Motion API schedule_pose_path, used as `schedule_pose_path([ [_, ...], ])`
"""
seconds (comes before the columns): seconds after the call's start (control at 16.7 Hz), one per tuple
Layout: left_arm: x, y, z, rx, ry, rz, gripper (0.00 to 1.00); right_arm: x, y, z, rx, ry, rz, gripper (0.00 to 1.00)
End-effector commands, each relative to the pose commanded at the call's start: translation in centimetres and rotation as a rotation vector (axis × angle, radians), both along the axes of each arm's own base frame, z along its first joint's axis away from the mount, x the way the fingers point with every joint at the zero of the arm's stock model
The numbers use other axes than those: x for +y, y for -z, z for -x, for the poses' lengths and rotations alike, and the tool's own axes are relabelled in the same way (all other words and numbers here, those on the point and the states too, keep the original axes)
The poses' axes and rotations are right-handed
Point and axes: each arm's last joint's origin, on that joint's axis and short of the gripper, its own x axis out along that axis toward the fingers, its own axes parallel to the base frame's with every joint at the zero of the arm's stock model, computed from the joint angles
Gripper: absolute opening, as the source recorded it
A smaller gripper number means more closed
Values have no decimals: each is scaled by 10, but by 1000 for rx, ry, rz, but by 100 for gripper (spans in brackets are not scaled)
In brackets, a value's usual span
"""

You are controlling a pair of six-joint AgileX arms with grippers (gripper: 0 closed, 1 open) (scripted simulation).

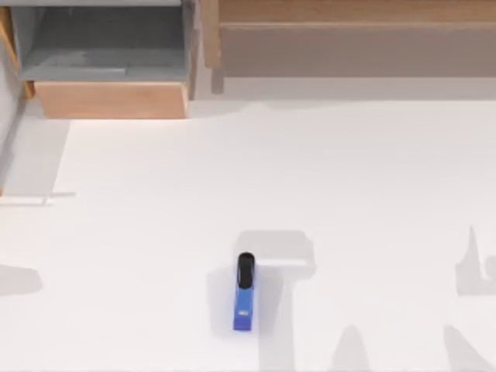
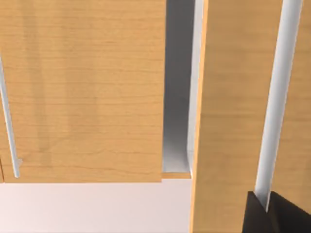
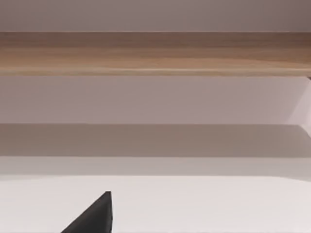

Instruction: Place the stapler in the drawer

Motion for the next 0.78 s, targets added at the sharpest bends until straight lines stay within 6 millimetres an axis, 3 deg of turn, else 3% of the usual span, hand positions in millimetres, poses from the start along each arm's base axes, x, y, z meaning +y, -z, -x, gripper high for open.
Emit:
schedule_pose_path([
  [0.06,0,0,0,0,0,0,0,0,0,0,0,0,0,100],
  [0.78,0,0,0,0,0,0,90,0,0,0,0,0,0,100],
])
